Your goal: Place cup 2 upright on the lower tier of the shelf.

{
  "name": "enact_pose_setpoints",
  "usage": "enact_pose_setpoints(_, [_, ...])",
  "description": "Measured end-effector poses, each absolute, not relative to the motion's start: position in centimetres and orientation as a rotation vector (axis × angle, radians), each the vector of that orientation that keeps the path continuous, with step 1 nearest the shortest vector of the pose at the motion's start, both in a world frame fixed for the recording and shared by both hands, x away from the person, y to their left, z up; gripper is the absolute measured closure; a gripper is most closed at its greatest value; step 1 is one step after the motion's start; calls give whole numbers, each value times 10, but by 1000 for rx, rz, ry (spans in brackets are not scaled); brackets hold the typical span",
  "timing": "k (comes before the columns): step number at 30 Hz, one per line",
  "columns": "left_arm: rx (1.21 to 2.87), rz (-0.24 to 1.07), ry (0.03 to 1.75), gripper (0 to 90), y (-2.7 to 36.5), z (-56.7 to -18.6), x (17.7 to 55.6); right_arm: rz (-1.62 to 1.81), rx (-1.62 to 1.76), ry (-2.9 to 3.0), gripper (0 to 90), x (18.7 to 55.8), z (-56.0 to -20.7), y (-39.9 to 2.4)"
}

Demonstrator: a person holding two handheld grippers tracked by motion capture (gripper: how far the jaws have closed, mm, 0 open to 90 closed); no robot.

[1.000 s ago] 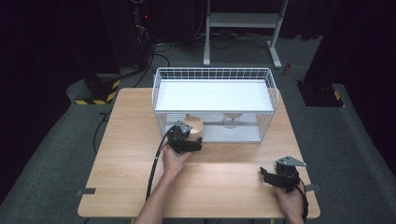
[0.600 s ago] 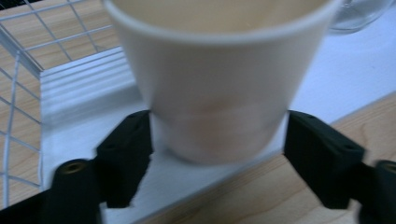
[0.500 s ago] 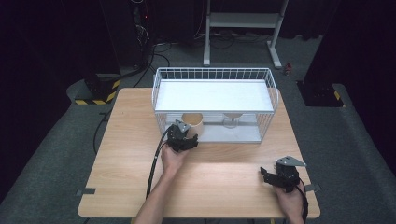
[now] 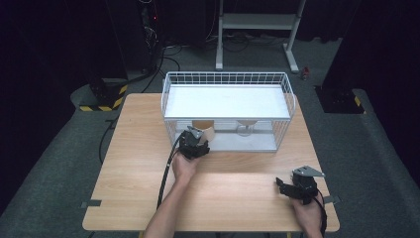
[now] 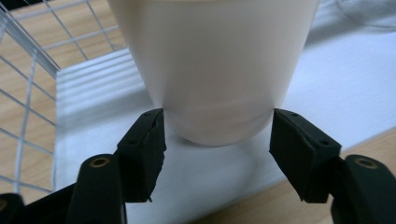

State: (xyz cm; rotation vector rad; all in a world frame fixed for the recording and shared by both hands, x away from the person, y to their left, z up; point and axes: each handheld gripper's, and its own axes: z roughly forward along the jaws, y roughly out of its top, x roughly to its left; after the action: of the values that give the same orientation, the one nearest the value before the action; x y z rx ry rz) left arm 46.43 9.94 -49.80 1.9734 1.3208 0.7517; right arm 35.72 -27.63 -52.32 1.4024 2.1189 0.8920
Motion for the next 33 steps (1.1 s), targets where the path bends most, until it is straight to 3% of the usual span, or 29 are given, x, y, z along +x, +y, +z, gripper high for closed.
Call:
enact_pose_setpoints(14, [1996,707,1363,569,102,-499,477,892,1404,2118,264,357,-523,-276])
enact_pose_setpoints(25, [1987,661,1375,590,102,-499,479,892,1403,2118,264,357,-523,-276])
enact_pose_setpoints(33, [1952,644,1349,516,107,-493,470,892,1405,2117,264,357,-523,-276])
